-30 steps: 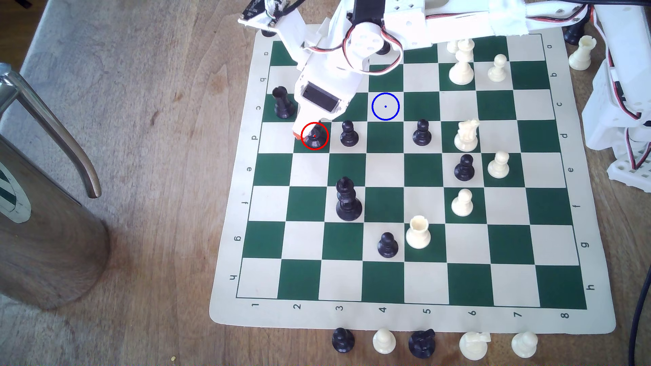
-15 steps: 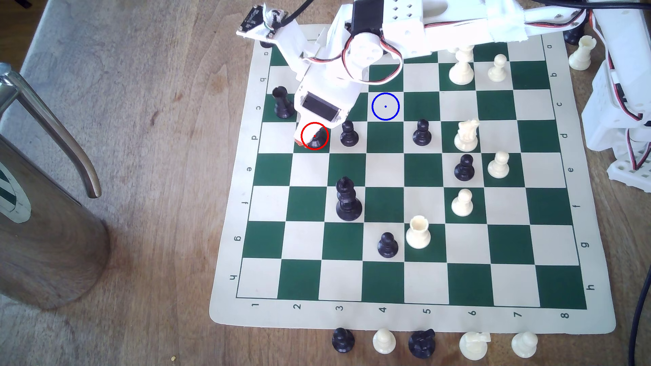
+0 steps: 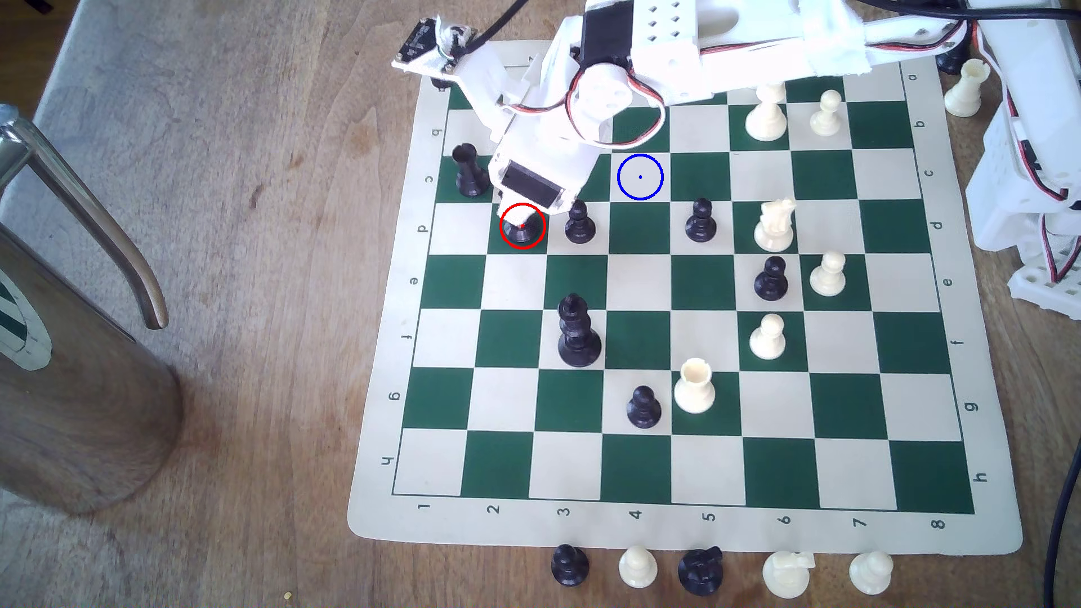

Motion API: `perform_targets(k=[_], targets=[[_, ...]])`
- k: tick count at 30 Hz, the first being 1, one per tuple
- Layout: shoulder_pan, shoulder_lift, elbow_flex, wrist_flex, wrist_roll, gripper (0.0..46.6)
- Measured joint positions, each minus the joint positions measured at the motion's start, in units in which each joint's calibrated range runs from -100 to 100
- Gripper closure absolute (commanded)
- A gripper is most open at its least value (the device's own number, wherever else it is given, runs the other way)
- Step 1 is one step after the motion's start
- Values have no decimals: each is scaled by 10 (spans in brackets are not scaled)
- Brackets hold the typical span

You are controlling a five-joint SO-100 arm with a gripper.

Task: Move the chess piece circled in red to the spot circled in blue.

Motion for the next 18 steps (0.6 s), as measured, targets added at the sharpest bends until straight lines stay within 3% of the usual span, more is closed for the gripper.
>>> perform_targets(k=[9,18], targets=[[1,-8,0,12,0,464],[26,-178,101,29,0,464]])
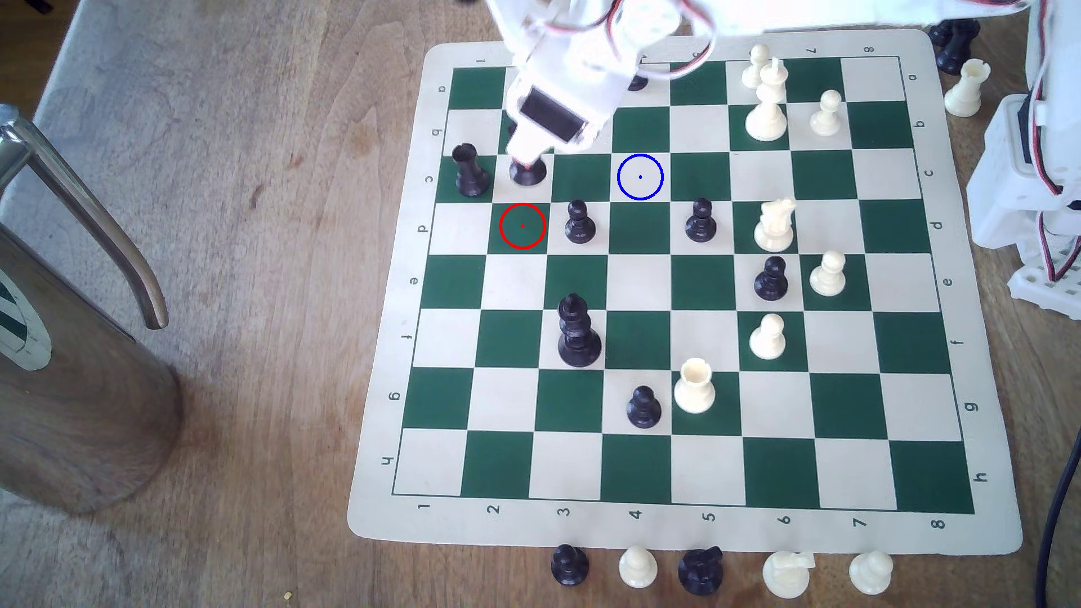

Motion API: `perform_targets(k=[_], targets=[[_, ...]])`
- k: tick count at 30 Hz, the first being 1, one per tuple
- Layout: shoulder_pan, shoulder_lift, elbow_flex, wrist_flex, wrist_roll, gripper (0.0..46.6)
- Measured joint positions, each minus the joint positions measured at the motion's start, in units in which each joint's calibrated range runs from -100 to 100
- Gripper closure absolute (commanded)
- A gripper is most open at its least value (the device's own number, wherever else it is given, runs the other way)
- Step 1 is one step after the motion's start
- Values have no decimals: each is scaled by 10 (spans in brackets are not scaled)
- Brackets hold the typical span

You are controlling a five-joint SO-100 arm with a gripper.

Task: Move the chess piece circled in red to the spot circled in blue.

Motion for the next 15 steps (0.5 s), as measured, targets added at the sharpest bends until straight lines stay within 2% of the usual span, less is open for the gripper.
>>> perform_targets(k=[6,15], targets=[[15,-137,108,14,-1,464],[51,-199,217,1,-2,464]])
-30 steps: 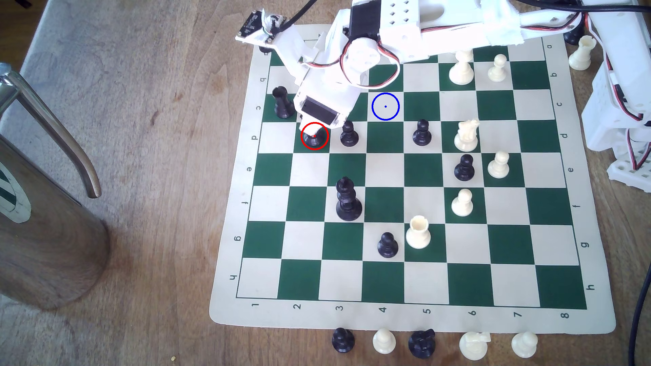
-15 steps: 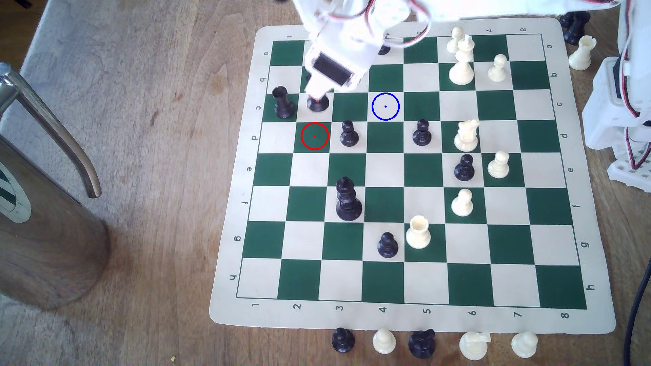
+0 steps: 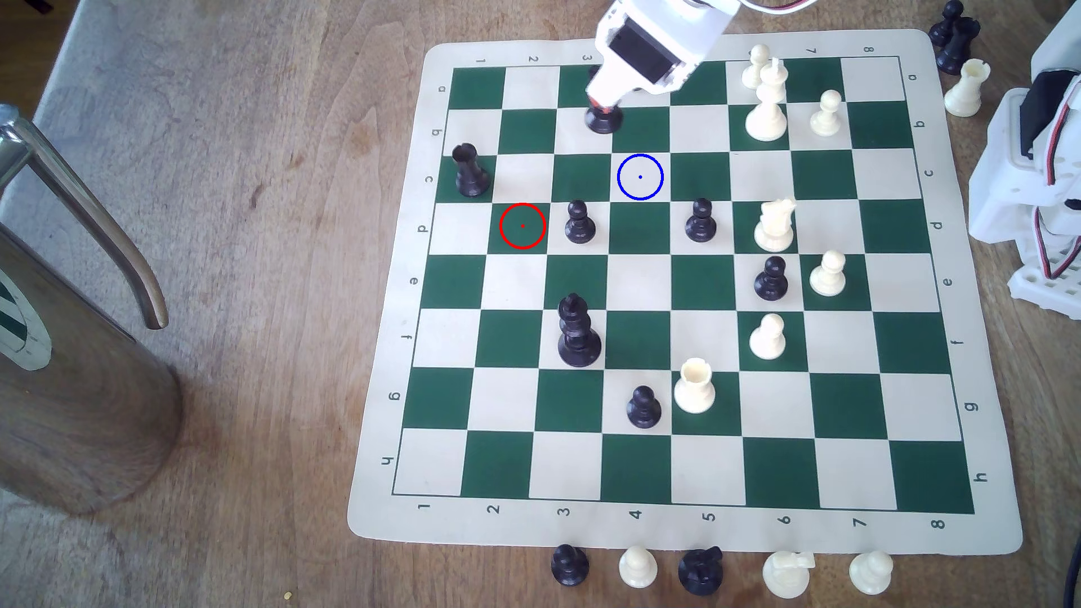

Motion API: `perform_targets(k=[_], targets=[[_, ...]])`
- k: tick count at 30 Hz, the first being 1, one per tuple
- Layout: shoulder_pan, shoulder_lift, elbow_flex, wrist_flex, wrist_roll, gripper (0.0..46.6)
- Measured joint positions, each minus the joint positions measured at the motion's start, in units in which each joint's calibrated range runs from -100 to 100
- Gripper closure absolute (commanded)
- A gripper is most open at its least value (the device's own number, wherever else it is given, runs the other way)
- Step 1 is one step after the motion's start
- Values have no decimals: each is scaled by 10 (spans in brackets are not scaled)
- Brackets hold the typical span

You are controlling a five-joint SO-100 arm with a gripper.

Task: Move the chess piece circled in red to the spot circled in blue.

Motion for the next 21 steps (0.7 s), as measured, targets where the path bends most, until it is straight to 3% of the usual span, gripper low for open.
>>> perform_targets(k=[8,21], targets=[[21,-3,86,-54,6,464],[11,39,99,-96,6,464]])
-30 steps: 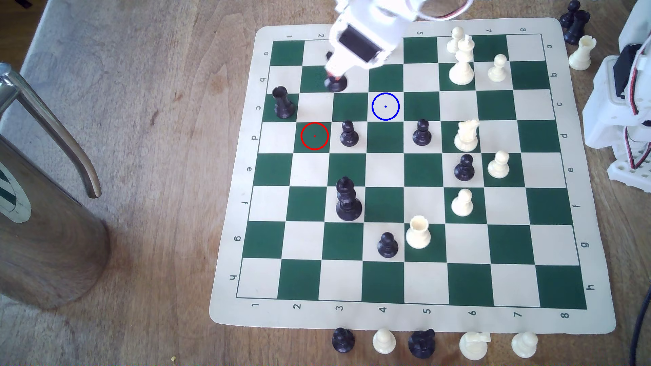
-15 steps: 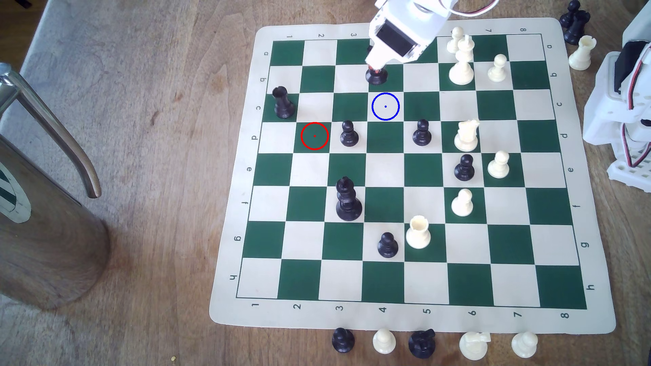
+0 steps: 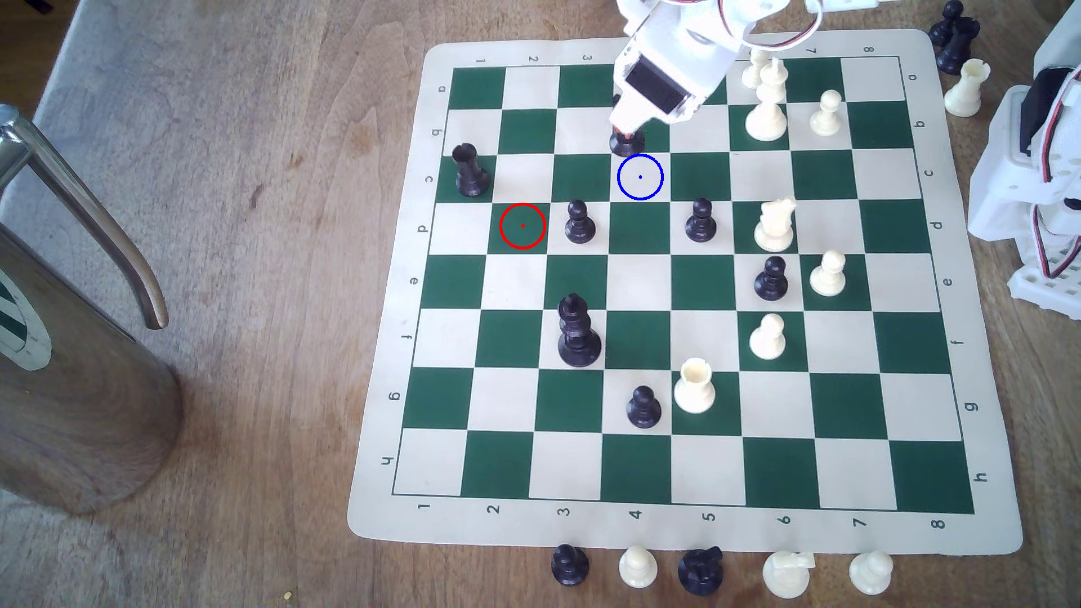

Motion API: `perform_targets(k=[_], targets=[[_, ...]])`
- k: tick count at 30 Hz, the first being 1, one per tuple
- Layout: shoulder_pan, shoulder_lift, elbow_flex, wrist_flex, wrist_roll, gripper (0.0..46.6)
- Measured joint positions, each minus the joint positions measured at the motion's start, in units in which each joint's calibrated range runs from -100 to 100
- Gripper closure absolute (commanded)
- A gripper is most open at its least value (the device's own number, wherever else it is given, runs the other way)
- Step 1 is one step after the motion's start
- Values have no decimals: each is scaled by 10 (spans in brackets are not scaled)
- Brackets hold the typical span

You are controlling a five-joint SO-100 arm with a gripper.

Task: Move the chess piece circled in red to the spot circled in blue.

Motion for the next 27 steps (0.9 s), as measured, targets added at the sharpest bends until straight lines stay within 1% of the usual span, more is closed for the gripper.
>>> perform_targets(k=[9,19,22,25,26,27], targets=[[-1,49,0,-16,0,464],[-1,60,0,-22,0,462],[-1,60,0,-22,0,428],[-1,65,0,-22,5,413],[-1,66,0,-22,6,392],[-1,68,0,-22,8,361]])
